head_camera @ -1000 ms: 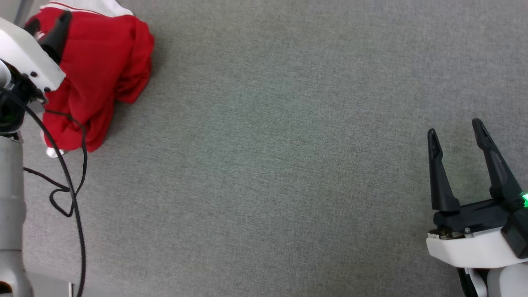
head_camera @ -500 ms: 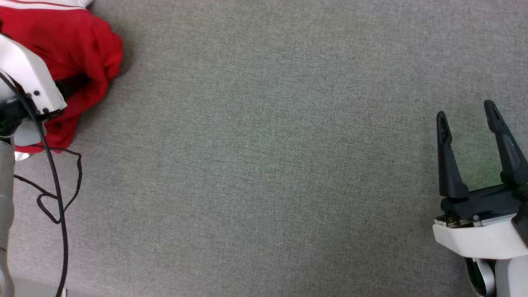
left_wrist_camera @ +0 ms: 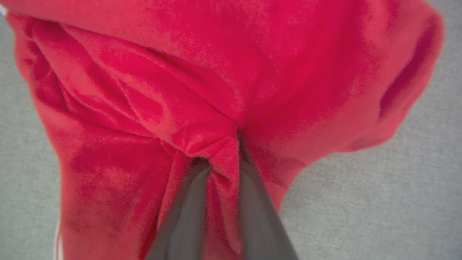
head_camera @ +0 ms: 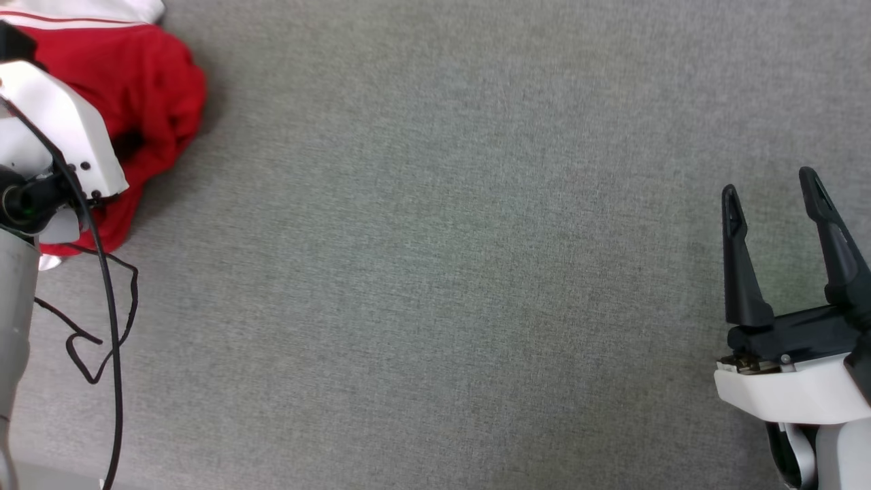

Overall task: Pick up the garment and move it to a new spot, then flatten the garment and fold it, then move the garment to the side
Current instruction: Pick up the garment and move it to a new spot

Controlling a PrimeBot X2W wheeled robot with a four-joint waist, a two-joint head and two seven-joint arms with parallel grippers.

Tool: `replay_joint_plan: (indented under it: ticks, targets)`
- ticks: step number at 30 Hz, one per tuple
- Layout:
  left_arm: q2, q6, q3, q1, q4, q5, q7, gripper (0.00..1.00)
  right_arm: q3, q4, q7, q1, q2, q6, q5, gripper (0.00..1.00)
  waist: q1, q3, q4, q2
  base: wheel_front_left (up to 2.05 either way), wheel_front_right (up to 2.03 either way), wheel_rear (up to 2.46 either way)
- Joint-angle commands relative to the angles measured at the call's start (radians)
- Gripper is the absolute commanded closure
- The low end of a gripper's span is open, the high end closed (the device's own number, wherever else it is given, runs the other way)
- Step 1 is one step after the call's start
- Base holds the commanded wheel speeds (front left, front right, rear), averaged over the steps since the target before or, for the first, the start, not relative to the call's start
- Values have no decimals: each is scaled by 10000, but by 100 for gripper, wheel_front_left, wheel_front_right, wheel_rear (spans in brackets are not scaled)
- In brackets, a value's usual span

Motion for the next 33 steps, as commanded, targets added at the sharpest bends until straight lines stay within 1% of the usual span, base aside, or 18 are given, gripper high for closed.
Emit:
replay_joint_plan:
  ticks: [1,8,9,10,14,15,20,23,28,33]
  targets:
    - [99,4,-143,-69,-190,-103,-134,100,3,37,-25,43,45,-7,114,0,1,-291,69,0,0,0,0]
    - [852,4,-1252,-483,-1563,-157,-1011,100,166,278,-25,226,249,-7,220,0,1,-1304,87,0,0,0,0]
    - [1038,4,-1661,-616,-1978,-118,-1139,100,190,346,-25,288,302,-7,278,0,1,-1564,18,0,0,0,0]
    - [1113,4,-1861,-692,-2199,-110,-1207,100,181,372,-25,333,333,-8,306,0,1,-1680,-23,0,0,0,0]
    - [1099,4,-2583,-981,-3074,-98,-1287,100,72,454,-25,451,432,-7,462,0,1,-2104,-255,0,0,0,0]
    - [1099,4,-2583,-981,-3074,-98,-1287,100,72,454,-25,451,432,-7,462,0,1,-2104,-255,0,0,0,0]
    - [778,4,-3388,-1287,-3987,30,-1373,100,-62,534,-26,622,484,-7,584,0,1,-2512,-659,0,0,0,0]
    - [563,4,-3948,-1390,-4432,141,-1423,100,-113,570,-25,600,490,-7,848,0,1,-2679,-998,0,0,0,0]
    - [-111,3,-5036,-1356,-5089,182,-1658,100,-186,593,-25,604,494,-7,1125,0,1,-2843,-1592,0,0,0,0]
    - [-820,5,-6428,-1114,-5582,180,-1982,100,-255,611,-25,666,492,-7,1315,0,1,-2846,-2093,0,0,0,0]
